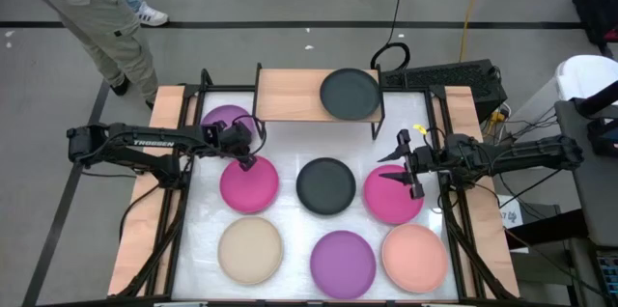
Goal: Place and stack plates onto a shelf
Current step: Stack the top purple plate on top of the black plate on the shelf
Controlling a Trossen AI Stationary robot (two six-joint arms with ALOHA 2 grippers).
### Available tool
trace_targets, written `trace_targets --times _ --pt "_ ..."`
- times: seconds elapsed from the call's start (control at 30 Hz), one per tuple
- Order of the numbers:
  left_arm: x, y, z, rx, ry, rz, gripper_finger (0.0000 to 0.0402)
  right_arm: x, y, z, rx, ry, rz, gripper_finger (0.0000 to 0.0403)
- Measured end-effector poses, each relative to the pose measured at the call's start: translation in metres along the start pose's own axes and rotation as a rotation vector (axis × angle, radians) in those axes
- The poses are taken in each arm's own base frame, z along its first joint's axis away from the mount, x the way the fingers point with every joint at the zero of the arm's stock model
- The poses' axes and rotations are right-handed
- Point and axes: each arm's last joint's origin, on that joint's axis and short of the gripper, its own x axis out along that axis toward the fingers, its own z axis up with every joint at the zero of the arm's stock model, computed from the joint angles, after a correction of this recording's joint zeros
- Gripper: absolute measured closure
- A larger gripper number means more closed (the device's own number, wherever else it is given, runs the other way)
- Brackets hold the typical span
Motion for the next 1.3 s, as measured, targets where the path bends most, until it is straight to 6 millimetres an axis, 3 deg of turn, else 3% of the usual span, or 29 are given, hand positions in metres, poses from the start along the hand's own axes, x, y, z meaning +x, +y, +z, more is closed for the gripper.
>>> trace_targets --times 0.2,0.3,0.63,0.83,1.0,1.13,1.3 --pt "0.000 0.000 0.000 0.002 -0.001 0.000 0.0273 -0.004 0.007 0.022 0.035 -0.228 0.266 0.0244" --pt "0.000 0.000 0.000 -0.003 -0.001 -0.002 0.0273 -0.008 0.008 0.026 0.029 -0.264 0.300 0.0244" --pt "0.005 -0.001 -0.002 0.003 0.034 0.013 0.0273 -0.008 0.007 0.013 0.030 -0.128 0.238 0.0244" --pt "0.021 -0.004 -0.006 0.040 0.105 0.040 0.0273 -0.007 0.004 0.006 0.002 -0.058 0.116 0.0244" --pt "0.032 -0.007 -0.009 0.042 0.148 0.072 0.0274 -0.007 0.004 0.005 0.004 -0.046 0.116 0.0244" --pt "0.036 -0.008 -0.010 0.020 0.161 0.083 0.0304 -0.007 0.004 0.005 0.004 -0.046 0.116 0.0244" --pt "0.036 -0.006 -0.008 0.015 0.128 0.125 0.0379 -0.006 0.004 0.005 0.001 -0.042 0.116 0.0244"
